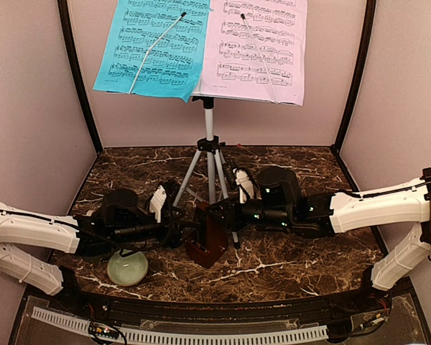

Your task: Set up the instrument practice props

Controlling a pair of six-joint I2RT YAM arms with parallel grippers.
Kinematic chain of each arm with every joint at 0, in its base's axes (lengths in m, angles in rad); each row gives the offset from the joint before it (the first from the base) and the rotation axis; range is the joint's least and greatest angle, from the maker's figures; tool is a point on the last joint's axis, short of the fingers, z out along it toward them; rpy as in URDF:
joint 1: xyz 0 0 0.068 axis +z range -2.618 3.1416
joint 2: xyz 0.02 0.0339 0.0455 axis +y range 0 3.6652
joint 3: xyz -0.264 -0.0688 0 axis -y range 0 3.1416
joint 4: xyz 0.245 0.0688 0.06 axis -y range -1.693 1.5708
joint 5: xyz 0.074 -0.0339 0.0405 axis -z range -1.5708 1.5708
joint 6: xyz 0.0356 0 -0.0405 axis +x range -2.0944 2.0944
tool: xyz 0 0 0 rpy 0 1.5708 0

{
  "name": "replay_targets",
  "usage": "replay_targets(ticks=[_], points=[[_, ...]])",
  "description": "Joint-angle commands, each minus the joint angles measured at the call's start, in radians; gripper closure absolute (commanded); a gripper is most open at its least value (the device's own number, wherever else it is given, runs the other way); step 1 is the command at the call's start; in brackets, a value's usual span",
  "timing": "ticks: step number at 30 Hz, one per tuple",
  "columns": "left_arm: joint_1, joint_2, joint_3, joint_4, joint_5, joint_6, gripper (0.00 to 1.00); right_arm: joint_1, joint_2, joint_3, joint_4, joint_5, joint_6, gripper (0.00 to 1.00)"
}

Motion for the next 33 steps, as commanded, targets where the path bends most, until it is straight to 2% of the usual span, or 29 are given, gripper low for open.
replay_targets(ticks=[1, 8, 22, 33], points=[[-0.002, 0.007, 0.026, 0.042, -0.060, -0.067, 0.30, 0.007, -0.005, 0.018, 0.002, 0.012, -0.016, 0.68], [0.011, -0.029, 0.004, 0.007, -0.143, -0.086, 0.33, 0.007, -0.006, 0.008, 0.001, 0.016, -0.021, 0.68], [0.188, -0.040, -0.050, -0.049, -0.104, -0.227, 0.37, 0.007, -0.010, 0.003, -0.011, 0.020, -0.024, 0.68], [0.262, -0.024, -0.038, -0.177, -0.130, -0.269, 0.38, 0.007, -0.009, 0.008, -0.019, 0.018, -0.027, 0.68]])
